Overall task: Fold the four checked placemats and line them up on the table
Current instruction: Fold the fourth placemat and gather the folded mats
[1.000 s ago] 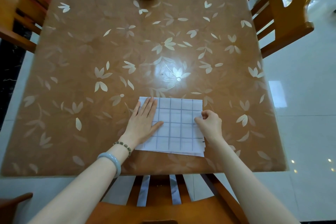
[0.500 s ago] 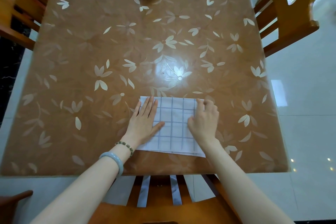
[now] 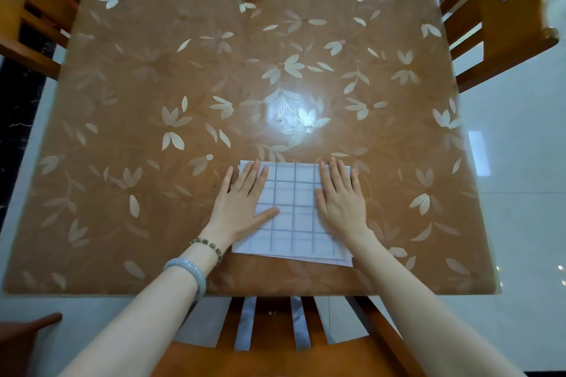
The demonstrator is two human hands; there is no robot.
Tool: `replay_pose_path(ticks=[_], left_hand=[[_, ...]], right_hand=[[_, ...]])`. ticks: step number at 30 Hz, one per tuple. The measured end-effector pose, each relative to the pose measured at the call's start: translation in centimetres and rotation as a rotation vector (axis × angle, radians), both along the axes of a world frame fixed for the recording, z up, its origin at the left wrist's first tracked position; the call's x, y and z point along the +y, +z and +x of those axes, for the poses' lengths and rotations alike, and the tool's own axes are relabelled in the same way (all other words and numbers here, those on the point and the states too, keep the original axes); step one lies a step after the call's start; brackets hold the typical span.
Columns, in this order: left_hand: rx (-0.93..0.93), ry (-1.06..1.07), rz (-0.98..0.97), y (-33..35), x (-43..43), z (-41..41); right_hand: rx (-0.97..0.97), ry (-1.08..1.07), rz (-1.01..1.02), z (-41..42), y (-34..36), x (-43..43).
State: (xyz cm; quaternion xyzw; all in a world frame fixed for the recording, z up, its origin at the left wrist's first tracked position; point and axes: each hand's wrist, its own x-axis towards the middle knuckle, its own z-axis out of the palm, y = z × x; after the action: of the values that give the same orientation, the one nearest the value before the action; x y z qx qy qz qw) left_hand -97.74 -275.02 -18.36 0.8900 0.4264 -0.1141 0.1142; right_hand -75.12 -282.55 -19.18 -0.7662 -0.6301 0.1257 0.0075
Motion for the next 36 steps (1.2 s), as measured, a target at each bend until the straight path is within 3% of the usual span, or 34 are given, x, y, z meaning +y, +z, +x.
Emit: replay_pose_path(ticks=[10,15,17,19,21,24,26,28,30,36], left_hand=[[0.15,-0.347,-0.097,2.0,5.0,-4.1],[0.178,-0.359,-0.106,2.6,4.8,-4.2],[0.123,-0.199,-0.188,3.5,3.5,-4.2],[-0.071,0.116,-0.224,4.2,1.6,-3.9],[-0.255,0.434,-0.14,4.5,-0.6,-3.1],[-0.34,0.74,-0.111,4.6,-2.9,-1.0],[-0.336,0.811,-0.127,4.5,-3.4,0.3],[-0.34,0.866,-0.16,4.7,-3.1,1.1],[-0.338,0.91,-0.199,4.9,-2.7,1.5],[-0.309,0.913,-0.263,5.6,-2.3,1.2]], right_hand=[[-0.029,-0.072,-0.044,2.4,0.7,-1.5],[-0.06,-0.061,-0.062,2.4,0.8,-1.5],[-0.074,-0.046,-0.062,2.4,0.8,-1.5],[-0.094,-0.043,-0.049,2.5,1.0,-1.3],[-0.109,-0.042,0.01,2.1,1.2,-1.2],[-0.128,-0.012,0.14,1.0,1.9,-0.6],[-0.03,-0.018,0.222,-0.1,2.9,0.2],[0.187,0.001,0.306,-1.5,4.0,0.6],[0.363,0.061,0.255,-2.9,4.8,0.6],[0.455,0.01,0.024,-4.4,3.7,-0.6]])
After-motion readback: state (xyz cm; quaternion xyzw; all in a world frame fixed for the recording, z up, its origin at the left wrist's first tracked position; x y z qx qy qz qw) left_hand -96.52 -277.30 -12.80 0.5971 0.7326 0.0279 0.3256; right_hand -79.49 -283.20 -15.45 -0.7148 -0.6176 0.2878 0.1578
